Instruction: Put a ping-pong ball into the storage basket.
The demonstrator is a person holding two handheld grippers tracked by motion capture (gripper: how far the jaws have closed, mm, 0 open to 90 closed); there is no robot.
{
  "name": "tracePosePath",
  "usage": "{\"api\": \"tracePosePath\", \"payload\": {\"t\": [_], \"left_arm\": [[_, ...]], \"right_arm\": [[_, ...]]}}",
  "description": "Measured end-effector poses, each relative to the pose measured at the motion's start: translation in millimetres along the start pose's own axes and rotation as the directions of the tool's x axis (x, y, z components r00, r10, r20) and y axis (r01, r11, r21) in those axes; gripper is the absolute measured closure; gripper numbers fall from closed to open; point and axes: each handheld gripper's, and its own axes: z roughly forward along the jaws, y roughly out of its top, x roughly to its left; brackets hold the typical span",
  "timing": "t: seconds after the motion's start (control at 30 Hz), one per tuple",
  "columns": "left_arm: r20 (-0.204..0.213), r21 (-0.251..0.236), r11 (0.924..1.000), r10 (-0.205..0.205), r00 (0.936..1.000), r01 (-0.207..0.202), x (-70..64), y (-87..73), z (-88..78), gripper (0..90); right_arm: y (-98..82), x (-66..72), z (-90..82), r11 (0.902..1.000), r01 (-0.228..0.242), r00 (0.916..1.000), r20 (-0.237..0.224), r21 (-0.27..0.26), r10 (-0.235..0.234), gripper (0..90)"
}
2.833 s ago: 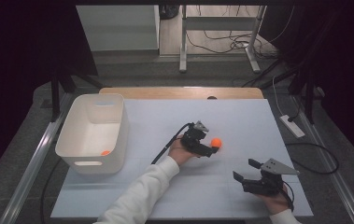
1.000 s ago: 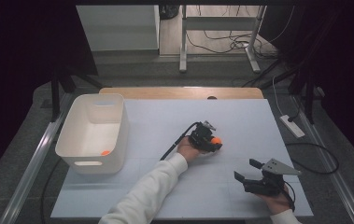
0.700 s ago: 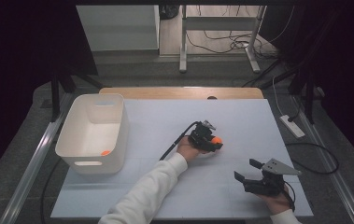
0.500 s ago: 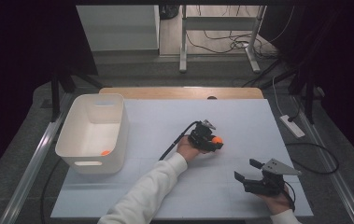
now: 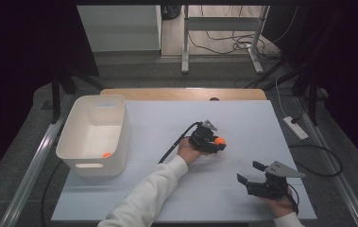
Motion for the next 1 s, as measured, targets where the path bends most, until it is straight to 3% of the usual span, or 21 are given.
{"api": "tracePosePath", "payload": {"t": [1.0], "left_arm": [[0.005, -0.070, 0.9975, 0.013, 0.9999, -0.012, -5.8, -4.1, -35.8, 50.6]], "right_arm": [[0.6, 0.4, 0.0, 1.0000, 0.002, 1.0000, 0.000, -0.004, -0.002, 16.4]]}}
